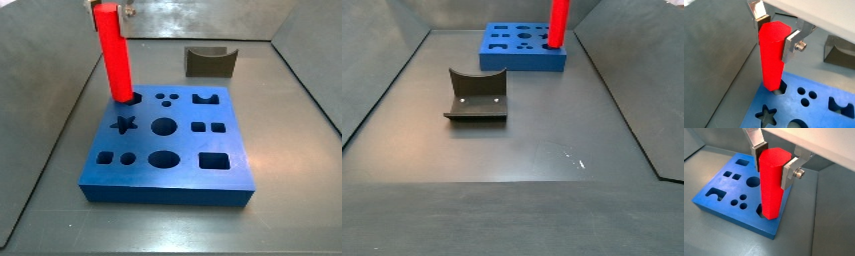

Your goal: Insert the hexagon object.

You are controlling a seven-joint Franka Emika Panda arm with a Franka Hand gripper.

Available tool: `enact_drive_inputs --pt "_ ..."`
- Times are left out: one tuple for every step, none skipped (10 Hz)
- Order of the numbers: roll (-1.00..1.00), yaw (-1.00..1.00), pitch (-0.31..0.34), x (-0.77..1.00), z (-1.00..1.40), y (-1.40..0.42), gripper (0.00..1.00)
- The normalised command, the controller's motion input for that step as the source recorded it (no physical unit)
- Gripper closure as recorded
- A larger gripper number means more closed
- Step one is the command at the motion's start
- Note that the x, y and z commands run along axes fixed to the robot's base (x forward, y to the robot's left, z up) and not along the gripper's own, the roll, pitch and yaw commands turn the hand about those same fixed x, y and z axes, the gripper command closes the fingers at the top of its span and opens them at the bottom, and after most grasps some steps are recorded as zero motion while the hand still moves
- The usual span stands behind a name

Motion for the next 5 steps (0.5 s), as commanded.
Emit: enact_drive_inputs --pt "-0.09 -0.31 0.064 0.22 -0.16 0.00 1.00" --pt "-0.08 -0.27 0.076 0.33 -0.18 -0.01 1.00" --pt "-0.09 -0.38 0.063 0.55 -0.26 0.00 1.00" --pt "-0.04 -0.35 0.059 0.46 -0.28 0.00 1.00" --pt "-0.02 -0.31 0.083 0.33 -0.29 0.00 1.00"
